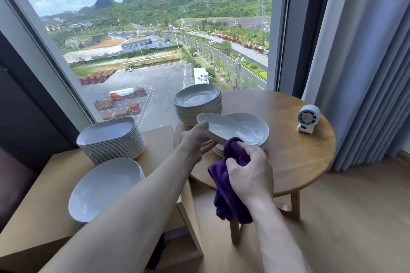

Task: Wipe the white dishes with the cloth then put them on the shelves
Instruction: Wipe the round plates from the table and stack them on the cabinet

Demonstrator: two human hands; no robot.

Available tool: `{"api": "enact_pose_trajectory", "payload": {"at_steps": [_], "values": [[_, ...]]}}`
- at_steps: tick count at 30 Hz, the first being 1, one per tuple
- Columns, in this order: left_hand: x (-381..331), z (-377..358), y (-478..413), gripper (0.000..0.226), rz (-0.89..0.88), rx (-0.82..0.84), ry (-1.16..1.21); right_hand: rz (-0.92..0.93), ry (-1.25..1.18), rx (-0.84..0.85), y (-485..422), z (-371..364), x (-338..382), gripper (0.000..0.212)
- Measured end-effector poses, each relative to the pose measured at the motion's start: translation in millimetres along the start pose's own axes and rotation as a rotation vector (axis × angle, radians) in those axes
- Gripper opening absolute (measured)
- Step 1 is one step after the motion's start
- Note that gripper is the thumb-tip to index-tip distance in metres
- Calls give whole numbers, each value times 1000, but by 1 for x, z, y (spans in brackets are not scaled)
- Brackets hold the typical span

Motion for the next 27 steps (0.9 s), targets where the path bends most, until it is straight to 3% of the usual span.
{"api": "enact_pose_trajectory", "payload": {"at_steps": [13, 18, 27], "values": [[-5, 49, 52, 52, -29, 120, 284, 156, -18, 69, 13, -13, 26, 45], [-3, 96, 87, 59, -57, 63, 289, 213, 37, 108, 23, -32, 35, 46], [36, 196, 171, 74, -96, -9, 432, 346, 237, 373, 69, -109, 52, 59]]}}
Point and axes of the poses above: each hand's wrist, its own y-axis away from the middle knuckle, its own z-axis out of the back of the hand, x = y × z, the point moved 10 cm from there along -y, towards the middle knuckle, and after that the axes turned 11 degrees about x, right-handed, at the moved point
